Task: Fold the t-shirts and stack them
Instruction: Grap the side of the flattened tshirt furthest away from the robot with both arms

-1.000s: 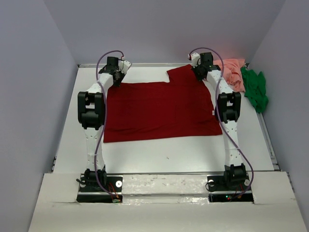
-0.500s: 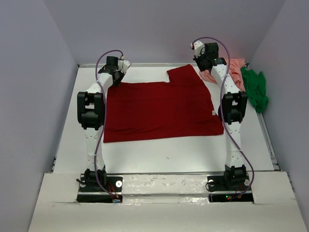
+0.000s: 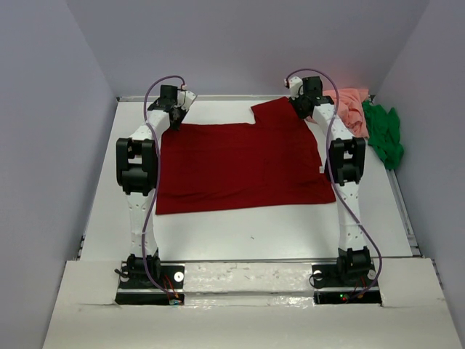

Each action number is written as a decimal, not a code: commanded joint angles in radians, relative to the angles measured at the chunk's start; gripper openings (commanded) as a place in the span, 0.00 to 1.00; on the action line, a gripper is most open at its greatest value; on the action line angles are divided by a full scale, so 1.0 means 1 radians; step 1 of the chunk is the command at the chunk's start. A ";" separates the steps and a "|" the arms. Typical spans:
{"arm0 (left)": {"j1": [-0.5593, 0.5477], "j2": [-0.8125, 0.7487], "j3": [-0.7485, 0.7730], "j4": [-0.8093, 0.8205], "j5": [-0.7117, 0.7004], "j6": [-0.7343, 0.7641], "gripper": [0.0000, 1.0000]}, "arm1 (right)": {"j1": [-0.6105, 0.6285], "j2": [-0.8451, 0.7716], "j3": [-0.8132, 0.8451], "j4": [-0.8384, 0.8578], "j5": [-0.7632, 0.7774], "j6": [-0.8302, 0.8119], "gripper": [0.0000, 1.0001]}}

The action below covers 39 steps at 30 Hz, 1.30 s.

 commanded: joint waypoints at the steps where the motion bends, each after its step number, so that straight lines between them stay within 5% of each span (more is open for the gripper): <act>1: -0.004 -0.093 -0.009 -0.002 -0.019 0.008 0.00 | 0.003 0.023 -0.001 0.023 0.010 0.028 0.18; 23: -0.021 -0.097 -0.025 -0.009 -0.056 0.025 0.00 | -0.034 0.083 0.053 -0.002 -0.003 0.045 0.40; 39: -0.044 -0.076 0.006 -0.020 -0.090 0.043 0.00 | -0.052 -0.014 -0.036 -0.084 -0.143 0.088 0.32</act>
